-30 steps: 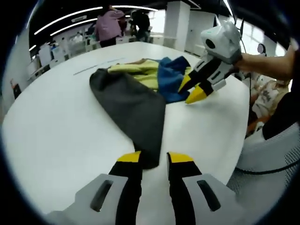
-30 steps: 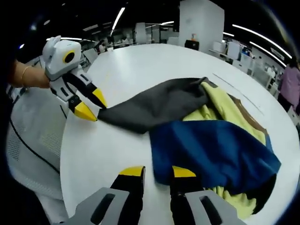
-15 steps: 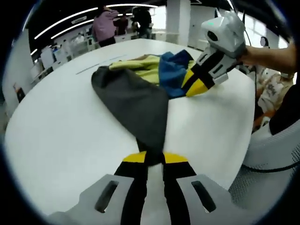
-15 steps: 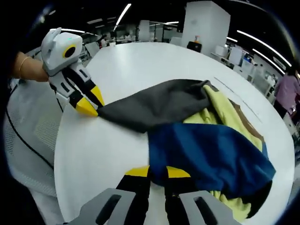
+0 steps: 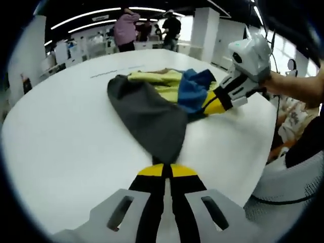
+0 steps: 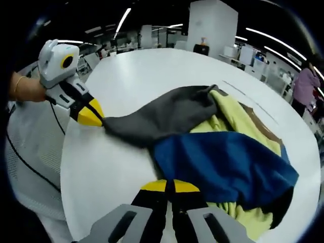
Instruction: Fold the garment on the visible template until the final outline fits inside the template.
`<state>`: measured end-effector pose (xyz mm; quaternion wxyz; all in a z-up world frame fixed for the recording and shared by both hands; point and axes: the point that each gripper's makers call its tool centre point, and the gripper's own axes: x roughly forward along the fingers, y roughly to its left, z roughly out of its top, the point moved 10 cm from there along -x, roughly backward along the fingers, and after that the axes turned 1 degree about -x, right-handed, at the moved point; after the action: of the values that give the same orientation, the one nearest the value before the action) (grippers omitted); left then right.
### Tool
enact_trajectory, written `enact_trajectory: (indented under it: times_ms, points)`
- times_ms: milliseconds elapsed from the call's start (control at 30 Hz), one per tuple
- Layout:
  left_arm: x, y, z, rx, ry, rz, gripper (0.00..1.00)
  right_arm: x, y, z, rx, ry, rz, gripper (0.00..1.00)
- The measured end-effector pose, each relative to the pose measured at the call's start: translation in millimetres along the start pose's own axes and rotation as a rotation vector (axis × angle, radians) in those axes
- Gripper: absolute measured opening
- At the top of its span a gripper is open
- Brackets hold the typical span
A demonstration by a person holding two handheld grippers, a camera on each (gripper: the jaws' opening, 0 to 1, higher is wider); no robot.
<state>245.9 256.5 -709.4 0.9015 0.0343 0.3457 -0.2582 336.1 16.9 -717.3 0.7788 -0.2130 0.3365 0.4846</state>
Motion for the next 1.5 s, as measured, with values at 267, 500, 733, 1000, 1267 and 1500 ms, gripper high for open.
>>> enact_trajectory:
  times_ms: [267, 500, 733, 1000, 1267, 1500]
  points:
    - [-17, 15.5, 23.6, -0.106, -0.099, 0.021, 0.00, -28, -15, 9.9, 0.088, -0.095, -0.036, 0.00]
    - [-34, 39.5, 47.7, -0.143, -0.186, 0.089, 0.00, -65, -38, 17.0, 0.198, -0.192, -0.111, 0.00]
    - [-40, 57.9, 58.4, -0.160, -0.198, 0.139, 0.00, -99, -64, 17.1, 0.263, -0.244, -0.212, 0.00]
    - [-41, 87.5, 62.3, -0.175, -0.182, 0.227, 0.00, -129, -94, 3.8, 0.324, -0.251, -0.316, 0.00]
    - [-33, 112.9, 55.2, -0.163, -0.100, 0.264, 0.00, -155, -119, -15.4, 0.396, -0.246, -0.414, 0.00]
    - [-28, 122.4, 47.7, -0.153, -0.056, 0.276, 0.00, -170, -135, -37.2, 0.450, -0.212, -0.480, 0.00]
